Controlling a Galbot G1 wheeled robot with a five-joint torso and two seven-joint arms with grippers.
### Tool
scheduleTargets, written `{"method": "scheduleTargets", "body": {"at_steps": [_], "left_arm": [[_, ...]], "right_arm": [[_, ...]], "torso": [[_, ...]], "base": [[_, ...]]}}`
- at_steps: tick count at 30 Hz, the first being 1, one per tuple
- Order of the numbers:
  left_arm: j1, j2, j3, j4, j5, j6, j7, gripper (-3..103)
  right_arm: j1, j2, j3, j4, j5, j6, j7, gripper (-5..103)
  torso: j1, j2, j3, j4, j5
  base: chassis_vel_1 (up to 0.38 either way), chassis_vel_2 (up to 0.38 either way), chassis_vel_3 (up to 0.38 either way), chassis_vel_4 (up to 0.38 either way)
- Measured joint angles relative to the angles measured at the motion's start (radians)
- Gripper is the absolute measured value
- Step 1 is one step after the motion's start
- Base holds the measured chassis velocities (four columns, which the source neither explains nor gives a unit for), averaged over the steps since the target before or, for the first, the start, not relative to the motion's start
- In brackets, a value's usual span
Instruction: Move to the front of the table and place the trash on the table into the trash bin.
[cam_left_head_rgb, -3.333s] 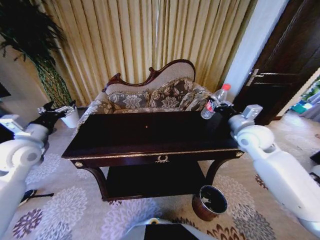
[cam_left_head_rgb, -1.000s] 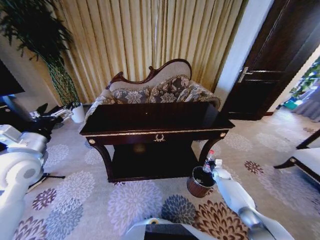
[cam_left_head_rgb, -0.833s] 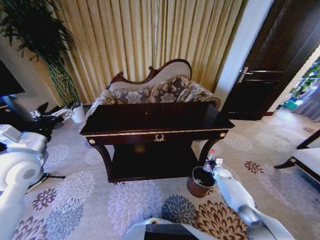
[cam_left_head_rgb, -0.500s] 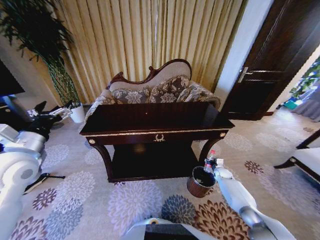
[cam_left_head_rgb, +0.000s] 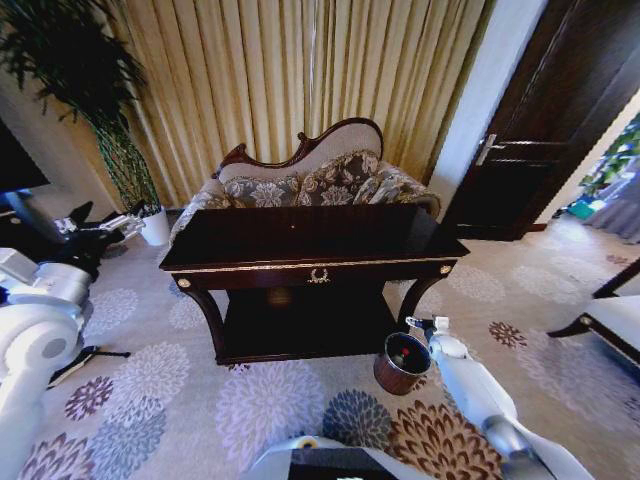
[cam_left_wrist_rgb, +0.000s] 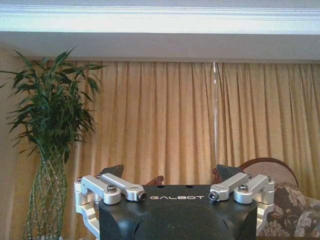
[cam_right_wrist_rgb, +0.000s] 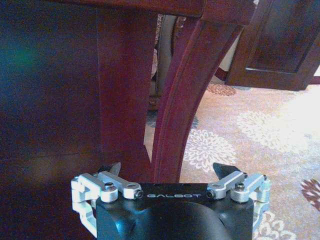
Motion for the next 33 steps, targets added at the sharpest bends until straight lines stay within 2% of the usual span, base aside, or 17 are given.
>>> {"method": "scheduleTargets", "body": {"at_steps": [19,23,25,27,29,33], "left_arm": [[-0.014,0.008,0.016,0.009,0.0,0.0,0.001,100],[-0.016,0.01,0.018,0.012,0.0,0.0,0.001,100],[-0.016,0.008,0.019,0.014,0.0,0.0,0.001,100],[-0.016,0.006,0.019,0.015,0.001,0.0,0.001,100],[-0.018,0.001,0.025,0.02,0.002,0.0,0.001,100],[-0.026,0.001,0.032,0.027,0.002,0.0,0.001,100]], "right_arm": [[-0.01,-0.004,0.004,0.015,0.006,-0.001,0.001,100],[-0.031,-0.024,0.015,0.124,0.074,-0.005,0.011,100],[-0.074,-0.075,0.048,0.319,0.122,-0.014,0.025,100],[-0.088,-0.089,0.06,0.363,0.129,-0.025,0.026,100],[-0.142,-0.129,0.105,0.491,0.137,-0.056,0.028,100],[-0.2,-0.156,0.151,0.589,0.145,-0.076,0.028,100]], "torso": [[0.0,0.0,0.0,0.0,-0.0001],[0.0,0.0,0.0,0.0,0.0004],[0.0,0.0,0.0,0.0004,-0.0003],[0.0,0.0,0.0,0.0008,-0.0006],[0.0,0.0,0.0,0.0002,-0.0003],[0.0,0.0,0.0,-0.0003,-0.0002]], "base": [[0.0,0.0,0.0,0.0],[0.0,0.0,0.0,0.0],[0.0,0.0,0.0,0.0],[0.0,0.0,0.0,0.0],[0.0,0.0,0.0,0.0],[0.0,0.0,0.0,0.0]]}}
